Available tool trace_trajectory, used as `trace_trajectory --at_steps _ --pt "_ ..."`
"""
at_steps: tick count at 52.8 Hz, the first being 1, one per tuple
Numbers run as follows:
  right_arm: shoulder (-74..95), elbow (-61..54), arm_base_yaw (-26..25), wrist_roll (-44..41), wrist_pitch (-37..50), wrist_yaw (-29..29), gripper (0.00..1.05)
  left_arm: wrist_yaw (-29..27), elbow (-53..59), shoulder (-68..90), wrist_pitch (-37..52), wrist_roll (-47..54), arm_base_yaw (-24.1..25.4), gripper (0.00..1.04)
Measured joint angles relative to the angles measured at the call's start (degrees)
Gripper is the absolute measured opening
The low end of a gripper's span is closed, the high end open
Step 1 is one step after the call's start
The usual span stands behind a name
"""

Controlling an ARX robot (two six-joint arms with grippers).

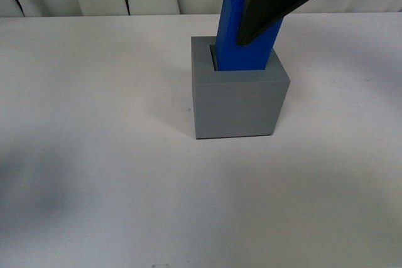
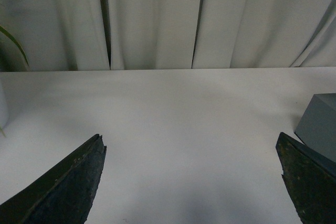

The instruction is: Insert blue part into gray base

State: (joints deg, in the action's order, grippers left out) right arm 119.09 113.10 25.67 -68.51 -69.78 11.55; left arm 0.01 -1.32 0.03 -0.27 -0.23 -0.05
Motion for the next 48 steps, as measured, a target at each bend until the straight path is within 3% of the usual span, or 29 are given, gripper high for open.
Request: trace_trajectory --at_steps 15,35,48 --pt "0.00 -1.53 -0.02 -0.20 0.83 -0.13 0.47 0.00 0.00 0.00 0.00 0.00 0.00 0.99" --pt "-0.46 -2.05 -0.28 0.76 0.98 2.40 0.99 0.00 0.00 0.00 0.00 0.00 0.00 0.99" --pt "-4.15 -1.79 -2.71 0.79 0.26 6.88 0.97 0.00 0.00 0.00 0.00 0.02 0.00 0.99"
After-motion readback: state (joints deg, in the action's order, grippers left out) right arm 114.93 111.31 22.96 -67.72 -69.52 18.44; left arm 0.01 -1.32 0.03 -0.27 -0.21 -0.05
